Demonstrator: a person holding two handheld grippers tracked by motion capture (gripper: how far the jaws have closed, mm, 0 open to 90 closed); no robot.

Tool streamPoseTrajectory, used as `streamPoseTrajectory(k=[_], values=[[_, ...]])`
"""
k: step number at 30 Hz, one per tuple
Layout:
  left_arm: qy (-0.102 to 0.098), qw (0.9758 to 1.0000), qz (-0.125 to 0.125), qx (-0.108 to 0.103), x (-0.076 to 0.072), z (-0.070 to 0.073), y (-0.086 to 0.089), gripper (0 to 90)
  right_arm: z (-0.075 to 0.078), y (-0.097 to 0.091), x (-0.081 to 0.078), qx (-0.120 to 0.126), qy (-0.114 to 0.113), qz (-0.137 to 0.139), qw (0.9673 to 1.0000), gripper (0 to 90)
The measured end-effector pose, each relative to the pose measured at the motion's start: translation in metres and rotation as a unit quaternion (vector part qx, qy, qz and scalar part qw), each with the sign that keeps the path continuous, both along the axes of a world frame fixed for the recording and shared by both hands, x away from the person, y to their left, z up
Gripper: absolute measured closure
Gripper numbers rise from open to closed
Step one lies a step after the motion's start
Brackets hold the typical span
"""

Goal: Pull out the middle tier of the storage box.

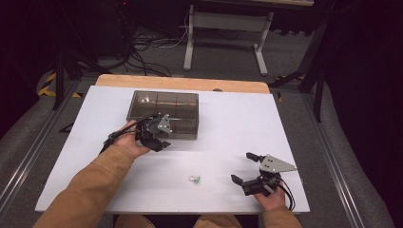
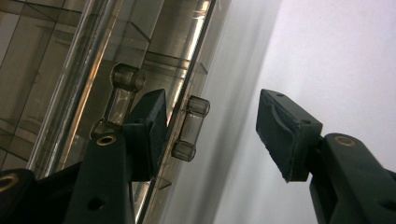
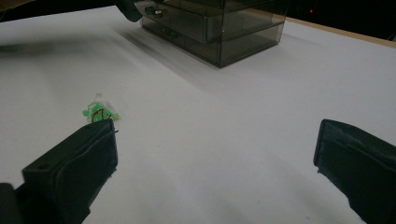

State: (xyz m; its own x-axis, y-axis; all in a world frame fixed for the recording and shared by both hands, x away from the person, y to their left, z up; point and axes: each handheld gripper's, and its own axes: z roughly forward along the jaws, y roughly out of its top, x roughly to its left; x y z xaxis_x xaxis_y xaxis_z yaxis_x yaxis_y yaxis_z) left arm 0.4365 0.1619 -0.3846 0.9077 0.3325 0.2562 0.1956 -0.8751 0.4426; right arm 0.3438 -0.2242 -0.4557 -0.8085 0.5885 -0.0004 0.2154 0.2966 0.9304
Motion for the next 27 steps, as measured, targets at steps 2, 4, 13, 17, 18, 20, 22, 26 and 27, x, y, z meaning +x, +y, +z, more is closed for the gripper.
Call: streamPoseTrajectory(k=[2,4,13,17,18,20,22,26,27], values=[[-0.001,1.0,-0.002,0.001,0.001,-0.001,-0.001,45.0,0.0,0.0,0.0,0.0,0.0,0.0,1.0,0.0],[-0.002,1.0,-0.002,0.003,0.002,-0.002,-0.002,45.3,0.0,0.0,0.0,0.001,0.0,0.0,1.0,0.0],[-0.007,0.9998,0.002,0.016,0.005,-0.011,-0.008,48.0,0.0,0.0,0.0,0.002,0.001,0.002,1.0,0.0],[-0.014,0.9997,0.003,0.02,0.006,-0.012,-0.008,51.3,0.0,0.0,0.0,0.003,0.001,0.003,1.0,0.0],[-0.016,0.9996,0.005,0.021,0.006,-0.012,-0.008,52.6,0.0,0.0,0.0,0.003,0.001,0.004,1.0,0.0],[-0.019,0.9995,0.008,0.024,0.006,-0.012,-0.008,56.0,0.0,0.0,0.0,0.003,0.001,0.004,1.0,0.0],[-0.025,0.9993,0.014,0.024,0.006,-0.011,-0.007,60.7,0.0,0.0,0.0,0.003,0.001,0.004,1.0,0.0],[-0.024,0.9993,0.017,0.022,0.006,-0.01,-0.006,66.0,0.0,0.0,0.0,0.004,0.001,0.005,1.0,0.0],[-0.024,0.9993,0.018,0.022,0.006,-0.01,-0.006,66.1,0.0,-0.001,0.0,0.004,0.001,0.005,1.0,0.0]])
